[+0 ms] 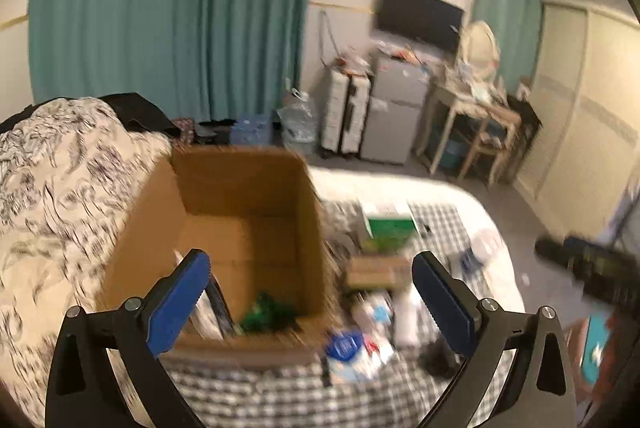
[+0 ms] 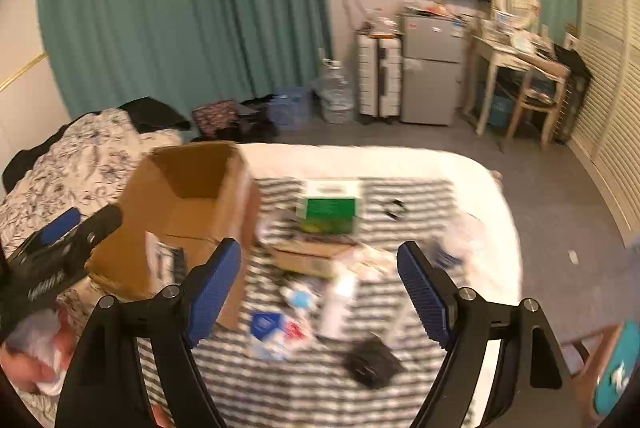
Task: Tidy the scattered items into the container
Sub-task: 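Move both tools back over the scattered items on the bed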
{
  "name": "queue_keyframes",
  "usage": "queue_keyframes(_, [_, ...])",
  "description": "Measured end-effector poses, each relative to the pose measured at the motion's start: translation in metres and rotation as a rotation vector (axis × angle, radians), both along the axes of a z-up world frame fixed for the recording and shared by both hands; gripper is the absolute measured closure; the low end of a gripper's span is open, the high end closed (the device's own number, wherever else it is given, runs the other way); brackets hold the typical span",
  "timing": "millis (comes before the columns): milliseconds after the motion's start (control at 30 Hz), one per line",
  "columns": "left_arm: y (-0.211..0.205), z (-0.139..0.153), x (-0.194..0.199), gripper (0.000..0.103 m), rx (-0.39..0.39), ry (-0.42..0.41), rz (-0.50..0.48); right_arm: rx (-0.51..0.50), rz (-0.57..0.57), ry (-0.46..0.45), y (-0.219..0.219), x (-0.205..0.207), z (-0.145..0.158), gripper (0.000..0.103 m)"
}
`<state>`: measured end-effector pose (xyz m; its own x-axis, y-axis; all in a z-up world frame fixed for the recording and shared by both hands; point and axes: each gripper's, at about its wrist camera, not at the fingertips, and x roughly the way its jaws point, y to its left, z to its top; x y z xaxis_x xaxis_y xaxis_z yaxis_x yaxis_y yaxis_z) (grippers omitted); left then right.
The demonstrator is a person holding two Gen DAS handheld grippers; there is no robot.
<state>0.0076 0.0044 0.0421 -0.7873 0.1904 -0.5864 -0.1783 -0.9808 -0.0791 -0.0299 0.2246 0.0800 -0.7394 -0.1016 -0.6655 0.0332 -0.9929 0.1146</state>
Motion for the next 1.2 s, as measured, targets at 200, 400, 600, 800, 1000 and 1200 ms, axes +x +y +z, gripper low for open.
queue_keyframes(200, [0.034,-0.058,0.027,0.000,-0.007,-0.095,0.029,-0.093,-0.090,-0.031,0.062,0.020,-0.030,0.022])
queue_keyframes(400, [0.051,-0.107,0.015,0.000,-0.023,-0.206,0.059,-0.109,-0.116,-0.023,0.083,0.010,-0.042,0.022])
queue_keyframes(600, [0.062,-0.137,-0.003,0.000,-0.055,-0.204,0.071,-0.145,-0.130,-0.039,0.102,-0.007,-0.056,0.022])
queue_keyframes(800, [0.072,-0.170,-0.016,0.000,-0.077,-0.289,0.068,-0.140,-0.146,-0.043,0.116,-0.021,-0.064,0.022])
queue_keyframes(1000, [0.078,-0.187,-0.026,0.000,-0.085,-0.316,0.077,-0.118,-0.141,-0.069,0.137,-0.048,-0.087,0.022])
queue_keyframes(1200, [0.085,-0.200,-0.033,0.000,-0.093,-0.350,0.069,-0.137,-0.148,-0.102,0.151,-0.066,-0.115,0.022])
